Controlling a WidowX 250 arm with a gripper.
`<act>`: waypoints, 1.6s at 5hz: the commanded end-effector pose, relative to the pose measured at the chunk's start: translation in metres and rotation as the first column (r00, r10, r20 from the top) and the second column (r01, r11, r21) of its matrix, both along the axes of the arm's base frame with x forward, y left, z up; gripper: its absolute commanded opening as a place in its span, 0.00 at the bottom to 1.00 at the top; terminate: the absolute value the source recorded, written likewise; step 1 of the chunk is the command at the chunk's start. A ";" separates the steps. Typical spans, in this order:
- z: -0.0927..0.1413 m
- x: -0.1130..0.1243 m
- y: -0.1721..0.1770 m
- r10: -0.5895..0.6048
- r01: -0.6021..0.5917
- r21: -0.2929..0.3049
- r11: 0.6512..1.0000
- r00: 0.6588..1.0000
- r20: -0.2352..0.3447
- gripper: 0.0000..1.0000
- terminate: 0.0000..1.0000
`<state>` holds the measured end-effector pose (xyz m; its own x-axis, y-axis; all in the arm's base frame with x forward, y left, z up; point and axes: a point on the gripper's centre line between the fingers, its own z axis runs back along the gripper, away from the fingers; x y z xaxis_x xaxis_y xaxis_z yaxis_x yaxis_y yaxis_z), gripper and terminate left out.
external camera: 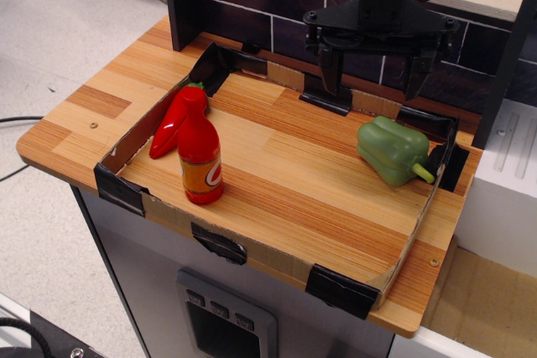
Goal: Topple hot sauce bottle
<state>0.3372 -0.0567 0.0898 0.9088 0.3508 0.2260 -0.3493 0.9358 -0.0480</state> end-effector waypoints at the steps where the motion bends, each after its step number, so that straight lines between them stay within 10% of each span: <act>1: 0.000 0.000 0.000 0.000 0.000 0.000 1.000 1.000 0.000 1.00 0.00; 3: 0.021 -0.013 0.040 -0.450 0.449 -0.035 0.893 0.891 -0.052 1.00 0.00; 5: 0.030 -0.028 0.077 -0.815 0.821 0.003 0.571 0.568 -0.115 1.00 0.00; 6: 0.036 -0.040 0.086 -0.871 0.884 0.017 0.468 0.464 -0.159 1.00 0.00; 8: 0.036 -0.055 0.106 -0.890 0.912 0.051 0.406 0.408 -0.204 1.00 0.00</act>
